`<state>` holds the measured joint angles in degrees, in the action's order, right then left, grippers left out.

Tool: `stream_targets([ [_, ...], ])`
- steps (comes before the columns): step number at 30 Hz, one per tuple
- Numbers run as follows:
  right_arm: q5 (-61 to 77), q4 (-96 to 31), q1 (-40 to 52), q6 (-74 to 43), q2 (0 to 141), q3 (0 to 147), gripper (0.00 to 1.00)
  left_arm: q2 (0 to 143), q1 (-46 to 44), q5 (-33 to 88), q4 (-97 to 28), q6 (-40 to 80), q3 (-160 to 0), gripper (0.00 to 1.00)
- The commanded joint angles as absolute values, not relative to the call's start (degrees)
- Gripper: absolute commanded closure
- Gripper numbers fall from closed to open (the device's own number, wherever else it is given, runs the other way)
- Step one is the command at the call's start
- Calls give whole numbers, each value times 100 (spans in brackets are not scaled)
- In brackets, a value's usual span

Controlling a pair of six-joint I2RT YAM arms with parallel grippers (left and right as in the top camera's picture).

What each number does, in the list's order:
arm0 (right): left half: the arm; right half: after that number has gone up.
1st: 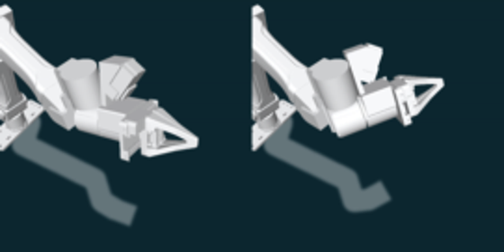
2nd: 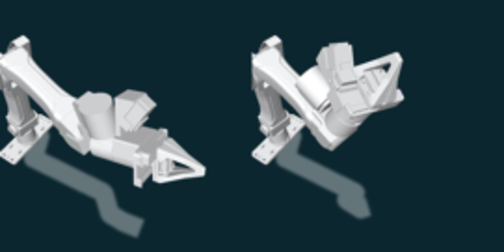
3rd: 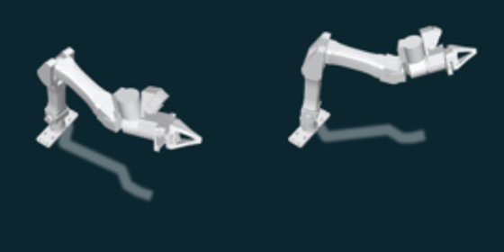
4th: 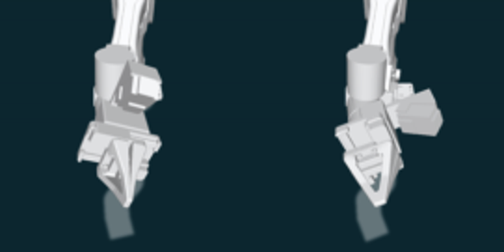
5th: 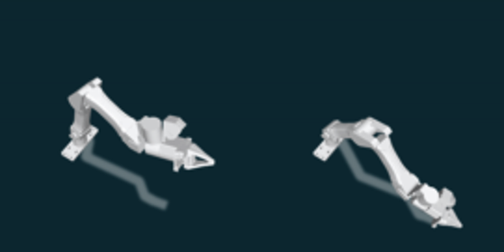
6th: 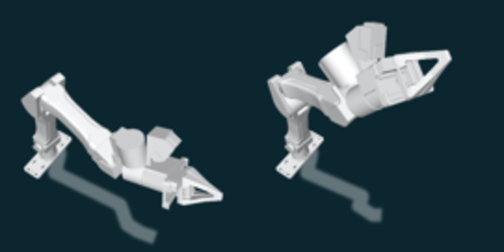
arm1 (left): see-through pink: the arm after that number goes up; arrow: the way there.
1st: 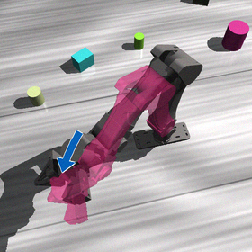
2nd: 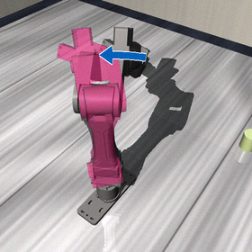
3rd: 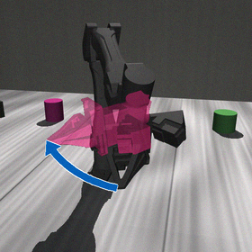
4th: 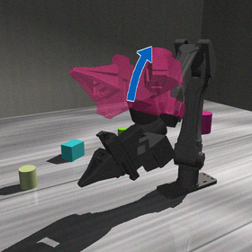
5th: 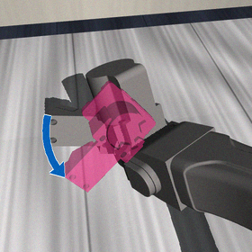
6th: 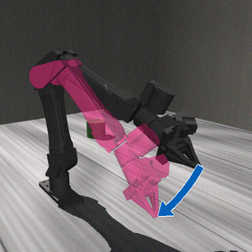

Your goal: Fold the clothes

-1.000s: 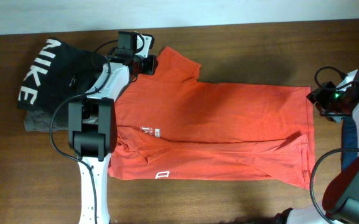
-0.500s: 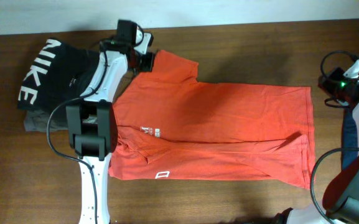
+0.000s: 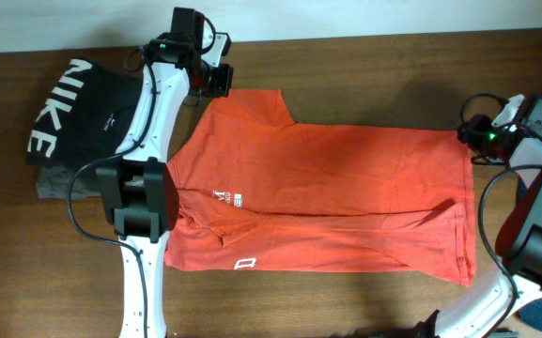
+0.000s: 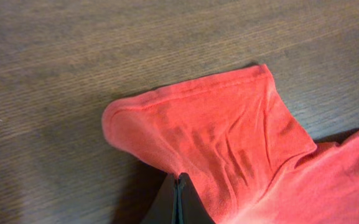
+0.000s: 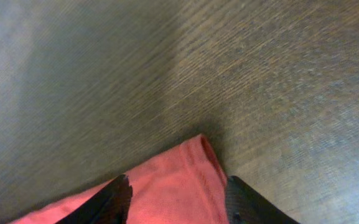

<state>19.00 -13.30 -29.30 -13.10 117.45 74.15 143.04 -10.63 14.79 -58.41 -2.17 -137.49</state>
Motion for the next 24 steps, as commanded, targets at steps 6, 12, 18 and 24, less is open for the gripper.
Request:
stream_targets([
  [6, 1747, -939, -2875, -1094, 12060, 7474, 46, 14300, -1162, 1564, -6045, -244, -13850, 100],
  [12, 1712, -799, -2840, -1092, 12254, 7474, 55, 14300, -1162, 1559, -6222, -244, -13852, 100],
  [18, 1745, -779, -2840, -1050, 12254, 7474, 78, 14300, -1120, 1520, -6357, -292, -13854, 100],
  [24, 2257, -1002, -2893, -1052, 12121, 7478, 96, 14274, -1046, 1511, -6652, -403, -13865, 100],
])
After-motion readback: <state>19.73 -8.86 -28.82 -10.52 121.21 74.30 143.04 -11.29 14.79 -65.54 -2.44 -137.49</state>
